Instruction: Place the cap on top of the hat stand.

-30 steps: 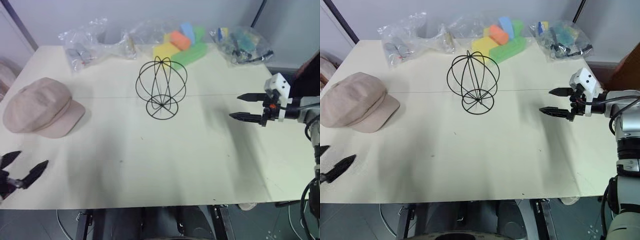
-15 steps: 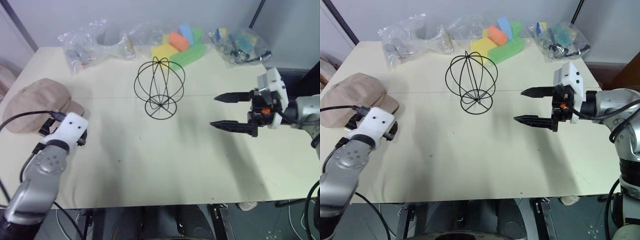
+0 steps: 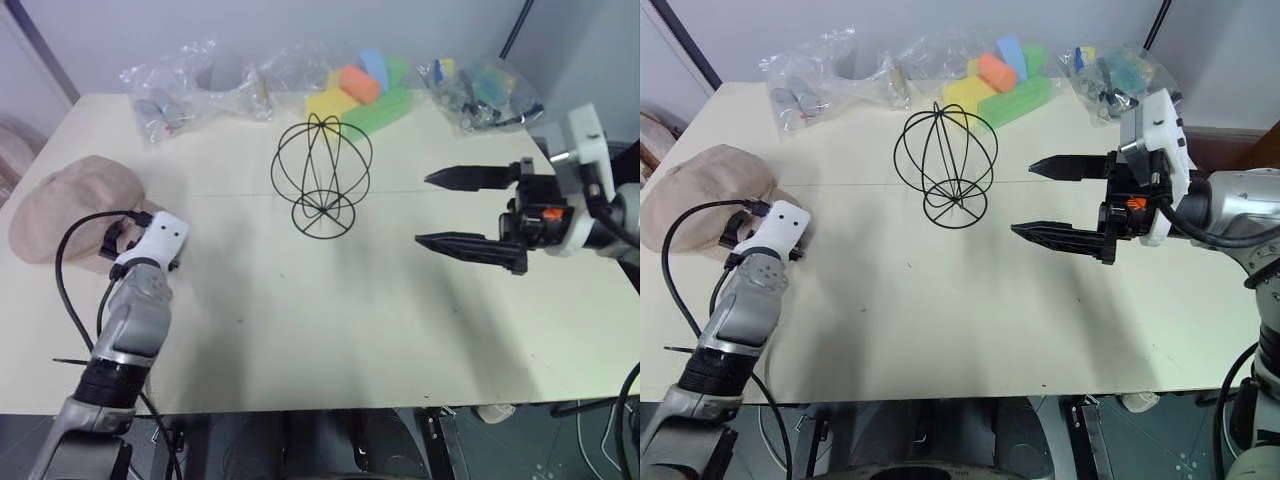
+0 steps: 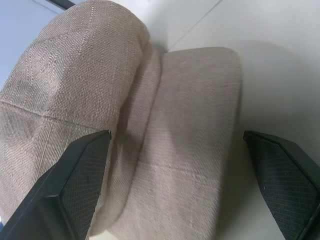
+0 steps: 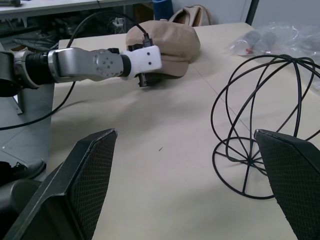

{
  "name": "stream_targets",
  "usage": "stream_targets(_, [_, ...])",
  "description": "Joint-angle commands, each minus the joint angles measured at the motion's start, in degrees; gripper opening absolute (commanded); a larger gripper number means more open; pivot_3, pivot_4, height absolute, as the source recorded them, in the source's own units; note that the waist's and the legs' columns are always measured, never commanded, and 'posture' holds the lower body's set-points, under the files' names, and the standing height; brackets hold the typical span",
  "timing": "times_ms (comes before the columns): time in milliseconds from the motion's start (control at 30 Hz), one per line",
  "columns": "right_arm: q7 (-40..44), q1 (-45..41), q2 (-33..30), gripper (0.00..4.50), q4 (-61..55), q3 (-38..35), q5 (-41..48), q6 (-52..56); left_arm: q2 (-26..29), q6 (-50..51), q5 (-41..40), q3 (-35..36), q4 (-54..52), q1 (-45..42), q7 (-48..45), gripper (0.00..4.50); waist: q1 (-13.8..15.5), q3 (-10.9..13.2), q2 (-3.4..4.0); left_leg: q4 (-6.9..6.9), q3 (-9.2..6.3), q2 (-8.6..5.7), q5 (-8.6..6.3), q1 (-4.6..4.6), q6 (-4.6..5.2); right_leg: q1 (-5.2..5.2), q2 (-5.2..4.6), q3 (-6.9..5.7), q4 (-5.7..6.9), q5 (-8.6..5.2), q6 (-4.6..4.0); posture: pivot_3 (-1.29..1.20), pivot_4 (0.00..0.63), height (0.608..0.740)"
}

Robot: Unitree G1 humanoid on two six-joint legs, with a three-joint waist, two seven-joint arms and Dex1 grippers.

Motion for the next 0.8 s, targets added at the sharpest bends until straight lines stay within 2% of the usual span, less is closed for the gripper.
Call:
stream_targets(33, [-1.19, -0.32, -1.25, 4.5, -1.54, -2.65, 1.81, -0.42, 0.49, -1.22, 1.12, 2.83, 5.85, 0.2, 0.88, 4.47, -0.18, -0.01, 0.01, 0.04, 0.01, 0.0, 0.0, 0.0, 0.0, 0.0, 0.0, 0.0, 0.02, 0.0, 0.0, 0.0, 0.15, 0.74])
stream_targets(200, [-1.86, 0.09, -1.5, 4.5, -1.38, -2.55, 2.3, -0.96, 1.3, -2.81, 1.41, 4.56, 8.3, -0.15, 0.79, 4.47, -0.36, -0.02, 0.04, 0.09, 0.03, 0.05, 0.0, 0.03, 0.0, 0.0, 0.03, 0.02, 0.12, 0.0, 0.0, 0.0, 0.15, 0.74])
stream_targets(300, [-1.98, 0.47, -1.59, 4.5, -1.41, -2.46, 2.29, -1.26, 1.84, -5.1, 1.37, 5.49, 10.65, -0.25, 1.08, 3.77, -0.39, -0.02, 0.03, 0.11, 0.04, 0.05, 0.0, 0.03, 0.0, 0.0, 0.03, 0.03, 0.12, 0.0, 0.0, 0.0, 0.15, 0.74])
stream_targets(533, [-1.76, 0.91, -1.88, 4.5, -1.42, -2.35, 2.26, -1.85, 1.32, -6.36, 1.95, 6.8, 11.05, -0.14, 1.19, 0.33, -0.06, -0.03, 0.04, 0.2, 0.03, 0.06, 0.0, -0.02, 0.0, 0.0, -0.01, 0.02, 0.12, 0.0, 0.01, 0.0, 0.15, 0.74])
stream_targets(567, [-1.79, 0.95, -1.88, 4.5, -1.46, -2.32, 2.26, -1.94, 1.27, -6.48, 2.13, 7.03, 10.93, -0.06, 1.17, 0.01, -0.05, -0.03, 0.05, 0.2, 0.03, 0.06, 0.0, -0.02, 0.0, 0.01, -0.01, 0.02, 0.13, 0.0, 0.01, 0.0, 0.15, 0.74])
stream_targets(800, [-2.63, 0.86, -1.87, 4.5, -0.97, -2.51, 3.37, -1.3, 3.24, -9.62, 3.4, 7.38, 8.23, -1.15, 0.03, 0.01, -0.05, -0.03, 0.04, 0.23, 0.03, 0.06, 0.0, -0.02, 0.0, 0.02, -0.01, 0.02, 0.13, 0.01, 0.01, 0.0, 0.15, 0.74])
